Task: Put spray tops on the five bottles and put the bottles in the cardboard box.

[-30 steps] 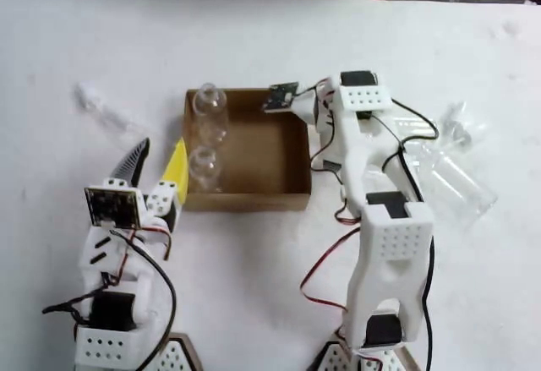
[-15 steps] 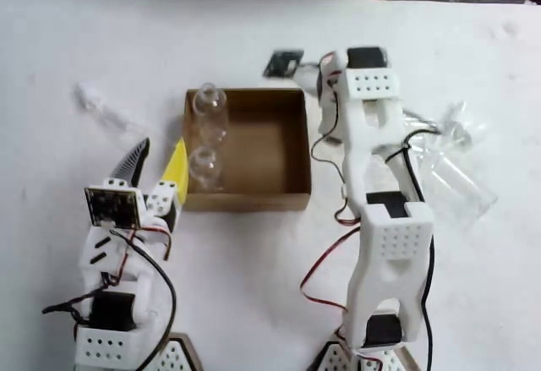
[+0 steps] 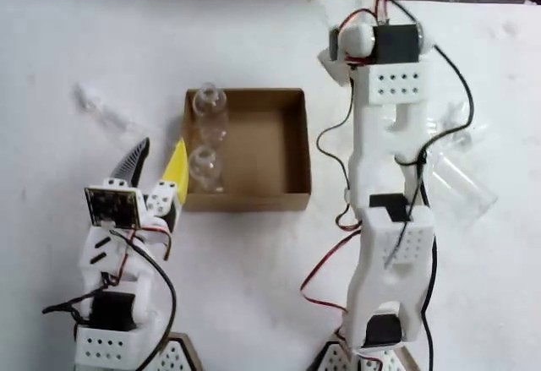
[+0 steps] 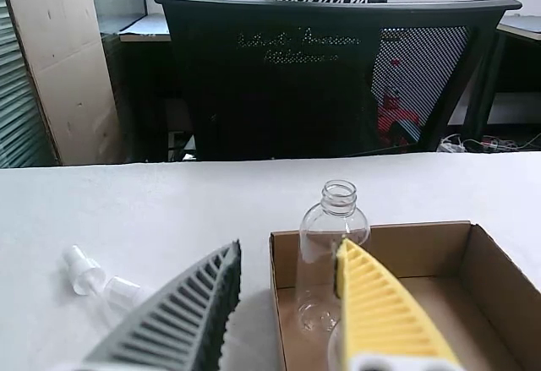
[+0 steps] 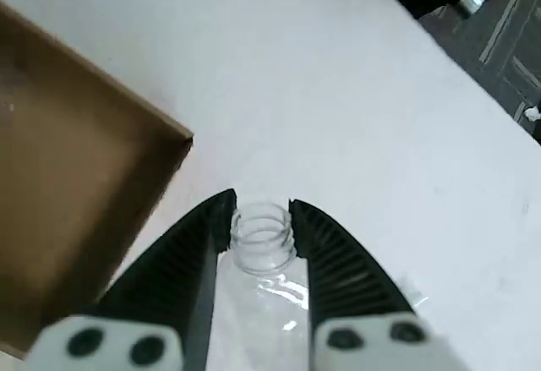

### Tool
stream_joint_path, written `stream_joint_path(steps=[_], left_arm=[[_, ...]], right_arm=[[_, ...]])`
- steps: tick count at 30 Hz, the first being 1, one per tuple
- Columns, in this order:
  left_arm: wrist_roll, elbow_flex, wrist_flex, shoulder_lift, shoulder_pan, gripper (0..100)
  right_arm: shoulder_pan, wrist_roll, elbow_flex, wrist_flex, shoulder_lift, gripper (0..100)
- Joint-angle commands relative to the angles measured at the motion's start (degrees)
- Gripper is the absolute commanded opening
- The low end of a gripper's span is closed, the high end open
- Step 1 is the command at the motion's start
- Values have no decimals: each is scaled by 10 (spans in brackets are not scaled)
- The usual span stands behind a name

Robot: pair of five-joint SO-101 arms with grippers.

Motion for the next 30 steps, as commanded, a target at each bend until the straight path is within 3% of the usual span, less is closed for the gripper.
stream_joint_path(steps=[1,7,16,23,30], left_arm=[[-7,-2,2,-4,8,176],[-7,-2,2,-4,8,176],[-7,-2,2,-4,8,176],[-7,-2,9,-4,8,176],[-7,-2,9,-5,8,176]], right_arm=[[-50,-94,-28,15,-99,15],[-144,-200,-27,14,-182,15],[-213,-201,40,15,-203,15],[-284,-201,143,14,-321,15],[-292,-200,287,2,-389,16]])
